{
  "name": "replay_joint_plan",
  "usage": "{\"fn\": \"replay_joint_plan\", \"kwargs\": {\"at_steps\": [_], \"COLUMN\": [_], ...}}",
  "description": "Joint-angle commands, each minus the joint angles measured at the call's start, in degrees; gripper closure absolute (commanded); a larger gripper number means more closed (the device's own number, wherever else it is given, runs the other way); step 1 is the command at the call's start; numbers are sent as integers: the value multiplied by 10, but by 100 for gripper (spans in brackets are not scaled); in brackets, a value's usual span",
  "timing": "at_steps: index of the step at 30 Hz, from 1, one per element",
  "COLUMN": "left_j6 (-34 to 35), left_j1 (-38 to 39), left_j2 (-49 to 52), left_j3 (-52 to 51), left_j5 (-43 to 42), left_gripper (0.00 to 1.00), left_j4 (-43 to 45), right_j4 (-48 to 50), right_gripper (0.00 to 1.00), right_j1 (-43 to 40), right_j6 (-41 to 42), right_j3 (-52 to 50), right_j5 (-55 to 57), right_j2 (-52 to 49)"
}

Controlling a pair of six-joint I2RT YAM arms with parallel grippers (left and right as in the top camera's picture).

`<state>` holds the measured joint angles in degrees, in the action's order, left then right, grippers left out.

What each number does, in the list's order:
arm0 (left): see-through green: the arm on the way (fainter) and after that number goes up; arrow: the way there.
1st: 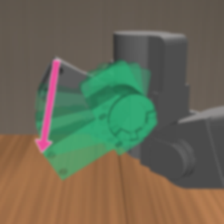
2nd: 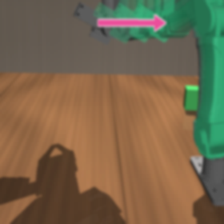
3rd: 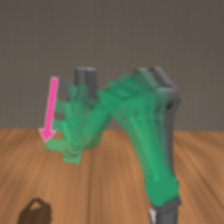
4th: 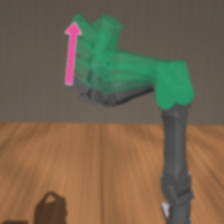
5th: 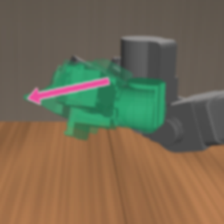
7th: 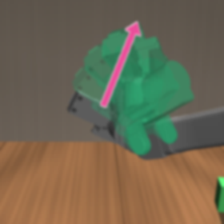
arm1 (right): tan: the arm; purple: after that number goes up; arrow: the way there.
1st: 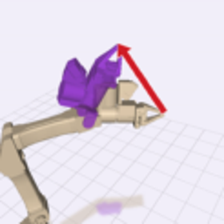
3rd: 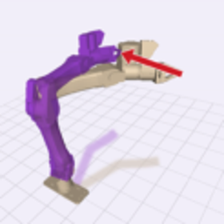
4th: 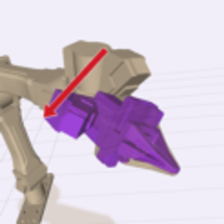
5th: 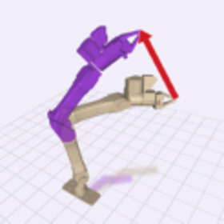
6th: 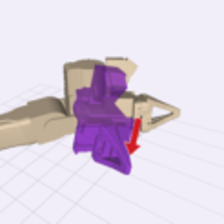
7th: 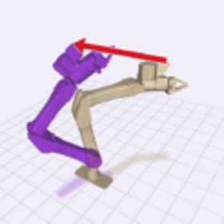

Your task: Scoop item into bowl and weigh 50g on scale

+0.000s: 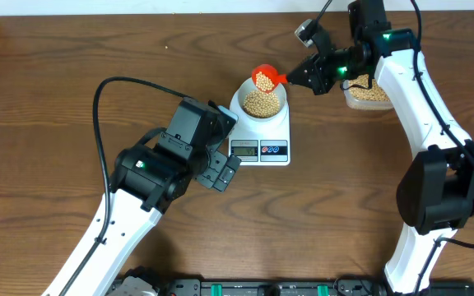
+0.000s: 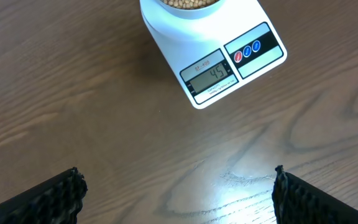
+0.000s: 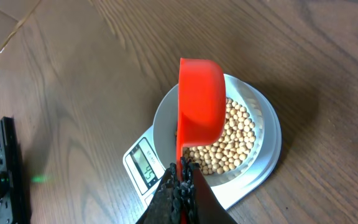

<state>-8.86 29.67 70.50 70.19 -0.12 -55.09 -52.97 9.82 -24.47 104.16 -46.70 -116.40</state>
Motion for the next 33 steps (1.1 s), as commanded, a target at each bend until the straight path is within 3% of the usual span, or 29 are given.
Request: {"fn": "replay_joint_plan", "kwargs": {"at_steps": [1,19,26,33], "left_j6": [-3,-3,-3,-3], "left_j1": [-2,-2,-2,-2], "left_j2": [-1,-1,-1,-1], "left_j3": [3,3,3,3], "left_j5": [-3,-3,-3,-3], "left_gripper": [2,2,2,2], "left_j4": [0,0,0,0], "right_j4": [-2,24,24,8], "right_gripper": [99,99,99,99], "right_j1": [-1,0,0,6], "right_j6": [4,1,-26,-109], "right_j3": [1,1,1,1], "right_j5": [-17,-16,-13,13], "right_j2": [19,19,19,19]}}
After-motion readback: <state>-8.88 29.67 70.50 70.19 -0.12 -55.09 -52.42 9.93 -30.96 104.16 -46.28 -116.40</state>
